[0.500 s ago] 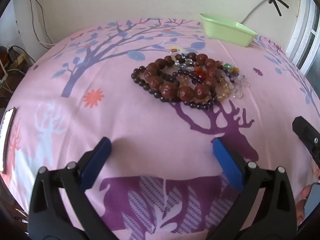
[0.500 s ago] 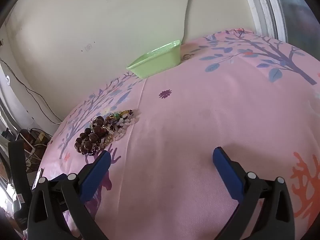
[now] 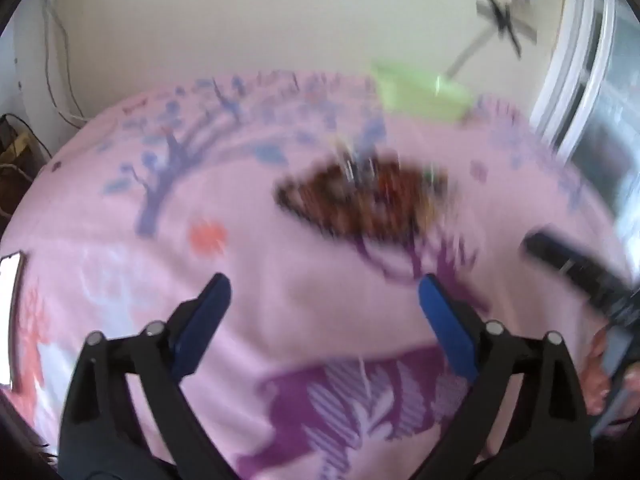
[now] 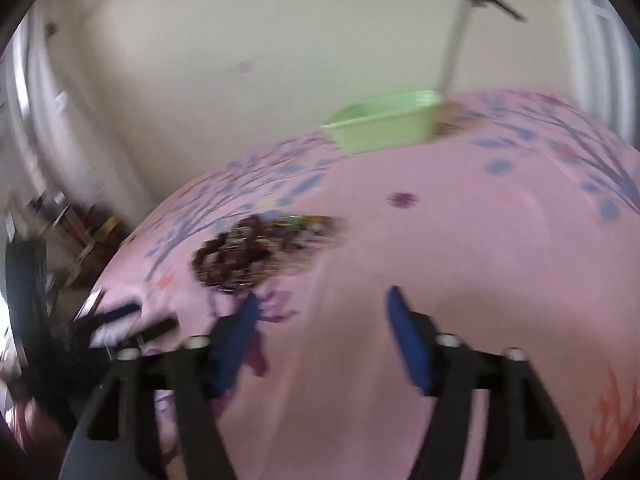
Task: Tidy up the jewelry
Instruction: 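Reach the left gripper into the pile and grasp the brown bead bracelet, then carry the brown bracelet into the green tray and open the left gripper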
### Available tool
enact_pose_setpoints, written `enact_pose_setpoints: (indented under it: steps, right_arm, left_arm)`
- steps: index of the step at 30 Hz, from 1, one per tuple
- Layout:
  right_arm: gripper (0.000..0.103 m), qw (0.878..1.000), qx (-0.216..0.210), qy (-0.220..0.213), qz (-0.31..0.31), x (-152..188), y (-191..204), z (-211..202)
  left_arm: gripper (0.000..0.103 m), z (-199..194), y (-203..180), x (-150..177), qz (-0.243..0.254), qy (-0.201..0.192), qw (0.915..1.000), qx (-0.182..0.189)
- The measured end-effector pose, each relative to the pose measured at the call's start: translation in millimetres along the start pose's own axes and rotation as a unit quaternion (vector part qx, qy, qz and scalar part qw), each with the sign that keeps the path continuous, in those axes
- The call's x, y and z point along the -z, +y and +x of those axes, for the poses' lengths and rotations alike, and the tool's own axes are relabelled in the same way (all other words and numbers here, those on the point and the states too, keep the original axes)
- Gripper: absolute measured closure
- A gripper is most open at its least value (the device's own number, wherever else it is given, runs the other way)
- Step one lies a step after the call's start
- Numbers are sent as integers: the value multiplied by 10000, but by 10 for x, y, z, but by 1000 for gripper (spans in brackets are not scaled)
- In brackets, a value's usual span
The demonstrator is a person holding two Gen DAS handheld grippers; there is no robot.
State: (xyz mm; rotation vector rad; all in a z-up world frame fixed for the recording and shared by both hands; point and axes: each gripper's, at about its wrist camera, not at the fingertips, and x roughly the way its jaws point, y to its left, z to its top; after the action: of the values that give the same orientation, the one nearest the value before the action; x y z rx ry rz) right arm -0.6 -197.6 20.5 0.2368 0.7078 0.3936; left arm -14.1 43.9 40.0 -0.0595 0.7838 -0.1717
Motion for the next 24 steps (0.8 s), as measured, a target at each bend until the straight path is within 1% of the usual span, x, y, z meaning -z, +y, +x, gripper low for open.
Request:
enact_pose_setpoints:
  steps: [1,2,3,4,6,7,9,11,13,14,15,16,17,18,19,22,24]
  right_arm:
    - [96,9998,-123,92,-120,-76,65,68]
    - [102,9992,-248,196,-229,-158,134,146]
    - [103,9985,-366,288,-304,-244,204,231]
    - [103,9977,-459,368,-350,-330,275,320]
    - [103,9962,-604,494,-392,-464,377,471]
    - [103,9947,-749,580,-388,-501,310,522]
    - [103,9933,-821,684,-432,-599,402,662]
    - [103,9924,-796,757,-562,-673,485,789]
    - [103,9916,-688,826,-714,-712,573,943]
    - [103,9906,-666,913,-765,-716,623,1069]
    - [103,9901,-654,953,-794,-681,585,1035]
    - [103,9894,-630,1033,-808,-669,545,1090]
    - [103,9885,-739,1104,-717,-664,540,1135]
    - [103,9887,-846,1063,-632,-622,469,1069]
    - [103,9889,-867,1021,-644,-623,469,1019]
    - [103,9903,-971,751,-655,-671,467,796]
    - [103,9916,-1001,523,-624,-732,446,642]
  left_arm:
    - [18,-40,86,-111,-101,-79,9999,95]
    - [23,-19,123,-221,-136,-63,9998,124]
    - [34,4,163,-332,-153,-22,9998,131]
    - [40,44,181,-429,-150,19,9997,176]
    - [45,164,161,-553,-93,121,9993,328]
    - [47,243,148,-599,-75,208,9991,365]
    - [48,407,137,-637,-40,385,9984,419]
    - [48,548,126,-636,44,539,9975,465]
    - [48,680,114,-596,107,674,9971,330]
    - [51,729,120,-573,97,740,9967,317]
    - [69,771,134,-542,62,823,9960,340]
    - [83,791,154,-521,20,868,9954,398]
    - [88,777,179,-522,-2,826,9957,413]
    - [88,736,183,-521,-18,779,9961,418]
    - [88,710,185,-536,-26,728,9964,429]
    - [88,518,138,-614,-73,459,9971,607]
    - [88,392,66,-734,-22,263,9970,726]
